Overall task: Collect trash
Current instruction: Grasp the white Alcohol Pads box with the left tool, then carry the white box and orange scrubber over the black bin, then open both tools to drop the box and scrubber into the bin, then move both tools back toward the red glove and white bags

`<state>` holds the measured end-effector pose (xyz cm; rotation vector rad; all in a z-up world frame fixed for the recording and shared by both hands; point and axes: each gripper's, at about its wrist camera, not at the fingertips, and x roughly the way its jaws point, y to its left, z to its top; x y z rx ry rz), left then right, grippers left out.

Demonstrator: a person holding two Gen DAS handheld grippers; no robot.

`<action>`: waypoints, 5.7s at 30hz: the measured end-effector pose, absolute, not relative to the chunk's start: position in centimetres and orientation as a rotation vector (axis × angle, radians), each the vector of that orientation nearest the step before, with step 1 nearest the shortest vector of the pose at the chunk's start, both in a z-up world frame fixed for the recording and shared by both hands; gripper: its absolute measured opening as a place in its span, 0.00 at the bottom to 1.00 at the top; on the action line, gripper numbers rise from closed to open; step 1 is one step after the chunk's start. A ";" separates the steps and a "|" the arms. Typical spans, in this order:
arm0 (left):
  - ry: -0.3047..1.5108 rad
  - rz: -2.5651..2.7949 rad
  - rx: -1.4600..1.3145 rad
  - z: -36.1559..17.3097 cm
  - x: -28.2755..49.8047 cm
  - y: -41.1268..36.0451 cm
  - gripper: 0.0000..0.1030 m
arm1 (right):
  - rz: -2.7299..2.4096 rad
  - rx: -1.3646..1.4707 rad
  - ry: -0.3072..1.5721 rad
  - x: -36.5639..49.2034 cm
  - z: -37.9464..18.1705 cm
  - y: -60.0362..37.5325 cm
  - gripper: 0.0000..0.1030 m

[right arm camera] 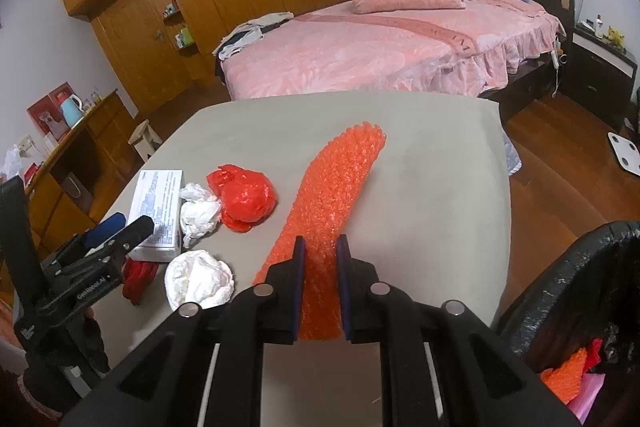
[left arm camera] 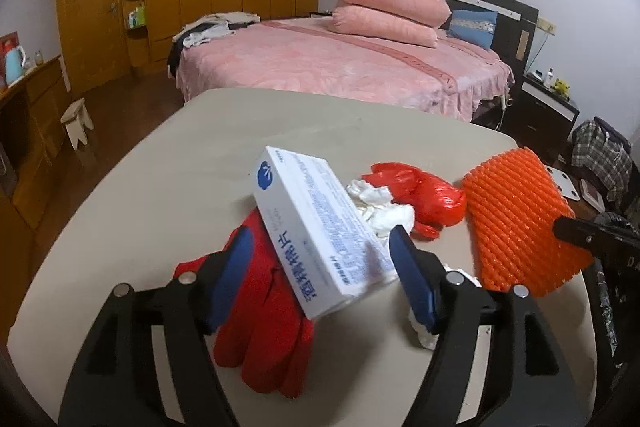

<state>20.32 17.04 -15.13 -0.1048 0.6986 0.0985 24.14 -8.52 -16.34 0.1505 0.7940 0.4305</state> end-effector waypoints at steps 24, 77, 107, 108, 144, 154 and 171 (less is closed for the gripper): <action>0.719 -0.015 -0.133 -15.7 23.7 14.8 0.50 | 0.426 0.146 0.787 24.4 -16.2 -8.3 0.15; 0.528 -0.270 -0.020 -5.4 12.6 0.0 0.29 | 0.252 0.150 0.546 12.1 -6.1 -21.0 0.15; 0.628 -0.599 0.078 -11.0 13.8 -14.1 0.66 | -0.071 0.199 0.637 8.2 -11.2 -34.6 0.50; 0.623 -0.588 0.074 -10.9 13.7 -13.6 0.69 | -0.073 0.199 0.633 8.1 -11.2 -34.6 0.56; 0.522 0.018 -0.020 -7.5 12.5 14.3 0.88 | 0.283 0.082 0.535 15.2 -9.1 -11.1 0.94; 0.567 0.099 -0.039 -10.1 13.6 19.2 0.88 | 0.318 0.065 0.583 17.8 -11.5 -5.8 0.94; 0.633 0.162 -0.071 -13.4 14.9 23.7 0.88 | 0.370 0.015 0.700 21.0 -16.8 1.8 0.94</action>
